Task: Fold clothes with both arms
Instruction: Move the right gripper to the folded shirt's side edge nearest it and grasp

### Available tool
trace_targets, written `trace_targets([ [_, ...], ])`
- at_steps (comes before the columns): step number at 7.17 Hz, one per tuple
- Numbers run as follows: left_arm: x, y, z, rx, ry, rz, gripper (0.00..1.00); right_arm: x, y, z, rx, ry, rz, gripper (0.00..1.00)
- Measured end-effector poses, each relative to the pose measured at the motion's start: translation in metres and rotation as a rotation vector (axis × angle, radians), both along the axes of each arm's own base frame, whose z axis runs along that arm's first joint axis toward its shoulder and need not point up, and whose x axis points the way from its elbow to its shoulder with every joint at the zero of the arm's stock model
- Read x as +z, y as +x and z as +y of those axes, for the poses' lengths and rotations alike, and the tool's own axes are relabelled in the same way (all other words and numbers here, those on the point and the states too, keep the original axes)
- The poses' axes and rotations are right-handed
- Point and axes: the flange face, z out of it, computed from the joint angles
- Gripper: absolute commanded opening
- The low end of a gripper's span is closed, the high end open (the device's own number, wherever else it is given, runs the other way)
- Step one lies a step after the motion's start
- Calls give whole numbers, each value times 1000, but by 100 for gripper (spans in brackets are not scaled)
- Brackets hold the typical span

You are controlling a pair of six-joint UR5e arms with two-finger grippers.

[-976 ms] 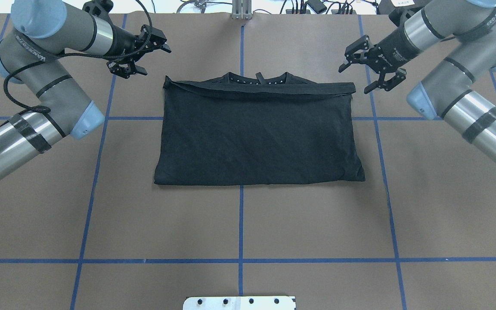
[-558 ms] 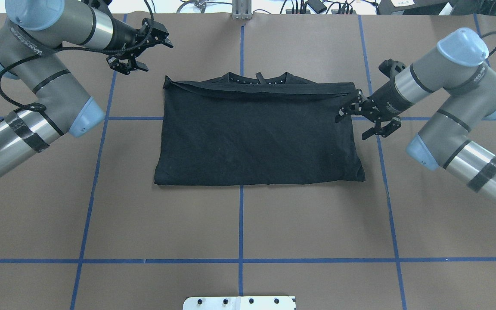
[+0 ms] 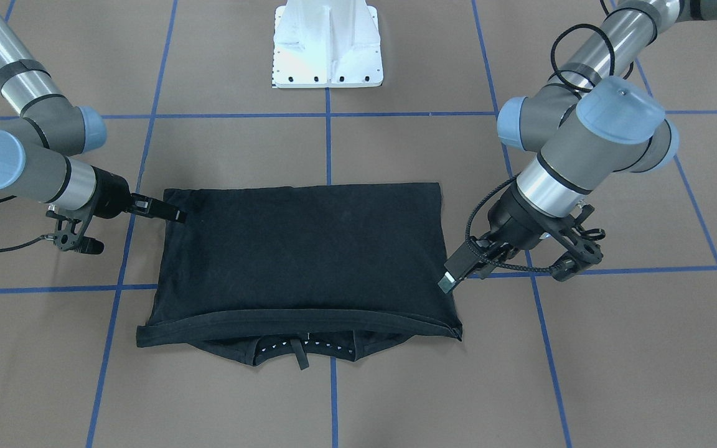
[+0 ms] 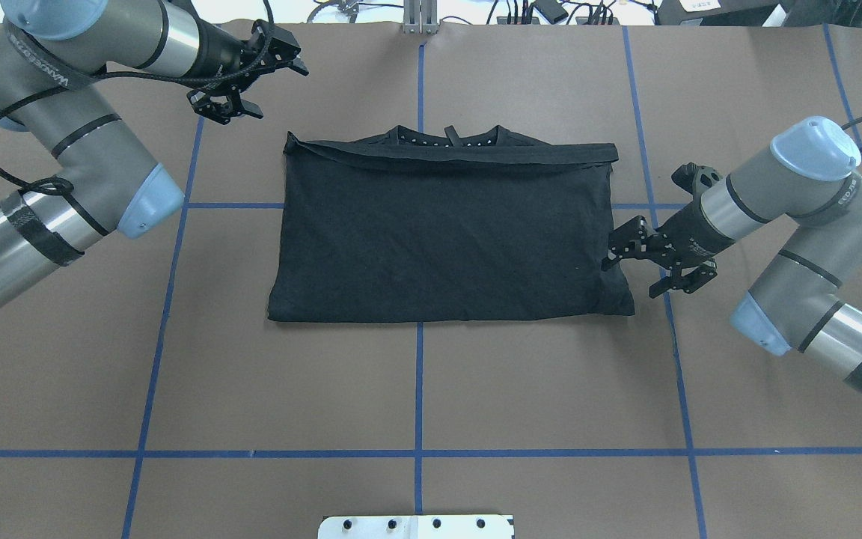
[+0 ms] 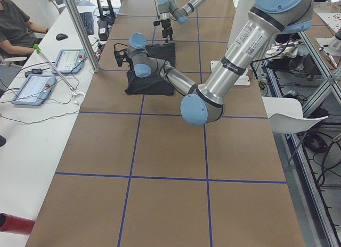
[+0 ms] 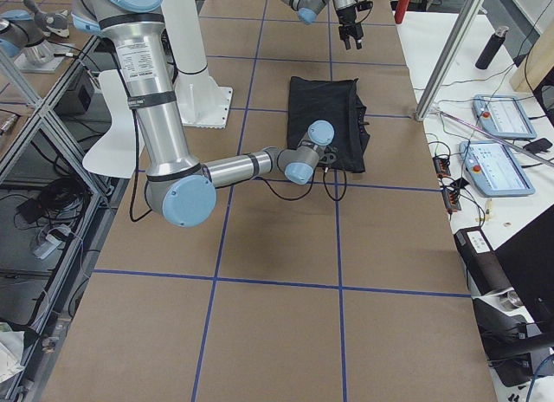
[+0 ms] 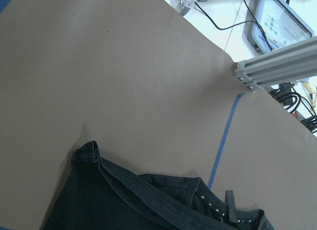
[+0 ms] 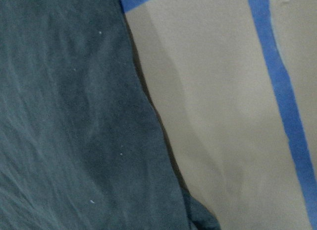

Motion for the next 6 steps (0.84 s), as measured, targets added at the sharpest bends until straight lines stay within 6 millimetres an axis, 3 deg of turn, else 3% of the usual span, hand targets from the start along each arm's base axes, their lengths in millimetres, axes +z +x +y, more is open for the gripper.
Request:
trace_targets([
  [1, -2, -1, 1, 1, 3, 2, 100, 1, -5, 5, -7, 1, 4, 79],
  [3, -2, -2, 3, 0, 5, 4, 100, 2, -15, 10, -9, 9, 14, 73],
  [4, -1, -2, 3, -1, 5, 3, 100, 1, -21, 13, -9, 17, 18, 32],
  [5, -1, -3, 4, -3, 6, 3, 100, 0, -26, 15, -9, 23, 22, 0],
  [6, -2, -3, 4, -4, 7, 4, 100, 0, -28, 15, -8, 26, 23, 0],
])
